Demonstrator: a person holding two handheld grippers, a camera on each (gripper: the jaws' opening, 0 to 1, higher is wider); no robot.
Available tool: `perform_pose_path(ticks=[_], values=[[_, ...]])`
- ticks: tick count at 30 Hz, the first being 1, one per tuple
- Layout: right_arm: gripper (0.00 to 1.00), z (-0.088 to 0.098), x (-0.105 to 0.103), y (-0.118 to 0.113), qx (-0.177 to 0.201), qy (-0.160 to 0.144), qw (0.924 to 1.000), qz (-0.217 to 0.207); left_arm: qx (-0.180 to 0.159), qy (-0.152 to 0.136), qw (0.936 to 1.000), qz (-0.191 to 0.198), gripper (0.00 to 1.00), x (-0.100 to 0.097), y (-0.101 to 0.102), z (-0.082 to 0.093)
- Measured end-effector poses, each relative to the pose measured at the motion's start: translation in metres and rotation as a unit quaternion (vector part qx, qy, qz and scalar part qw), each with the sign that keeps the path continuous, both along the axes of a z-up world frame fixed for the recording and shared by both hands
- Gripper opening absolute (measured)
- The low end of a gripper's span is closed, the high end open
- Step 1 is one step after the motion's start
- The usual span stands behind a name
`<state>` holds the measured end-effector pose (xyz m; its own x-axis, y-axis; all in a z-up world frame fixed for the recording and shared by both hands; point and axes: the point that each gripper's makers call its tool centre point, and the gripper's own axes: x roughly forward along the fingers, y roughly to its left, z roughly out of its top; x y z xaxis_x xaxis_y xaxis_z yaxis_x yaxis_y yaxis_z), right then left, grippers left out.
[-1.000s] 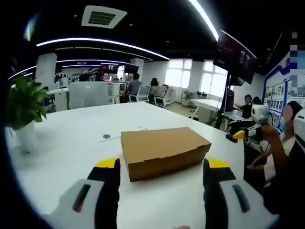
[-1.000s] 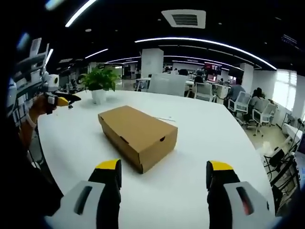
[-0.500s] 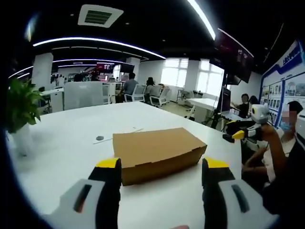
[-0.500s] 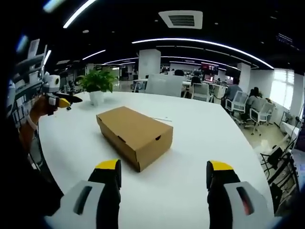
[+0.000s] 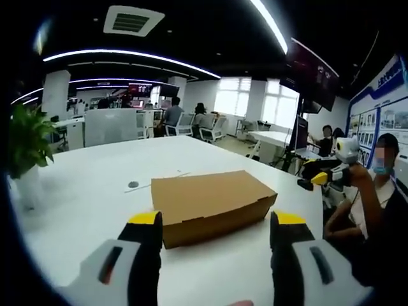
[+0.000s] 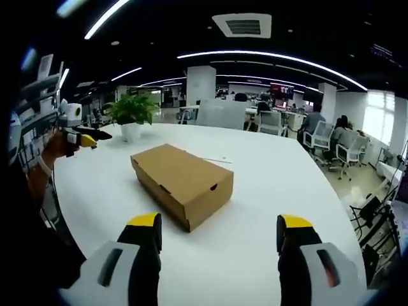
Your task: Operate the shoe box by opening the lid, removing the specified soft item, and placing it in the target area until the item is outside and the box remains undamaged.
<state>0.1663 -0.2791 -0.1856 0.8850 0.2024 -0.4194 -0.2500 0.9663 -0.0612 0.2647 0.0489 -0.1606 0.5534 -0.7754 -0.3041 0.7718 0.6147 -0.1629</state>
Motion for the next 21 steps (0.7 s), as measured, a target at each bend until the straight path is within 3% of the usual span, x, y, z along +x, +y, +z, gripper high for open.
perform_pose_path(ticks=[8, 21], values=[[0.76, -0.003, 0.009, 0.006, 0.01, 0.004, 0.9999, 0.009, -0.003, -0.002, 0.9999, -0.011, 0.71, 0.005, -0.002, 0.002], [0.73, 0.0, 0.024, 0.023, 0.04, 0.01, 0.9987, 0.029, -0.019, 0.025, 0.999, -0.033, 0.71, 0.008, -0.003, -0.007]])
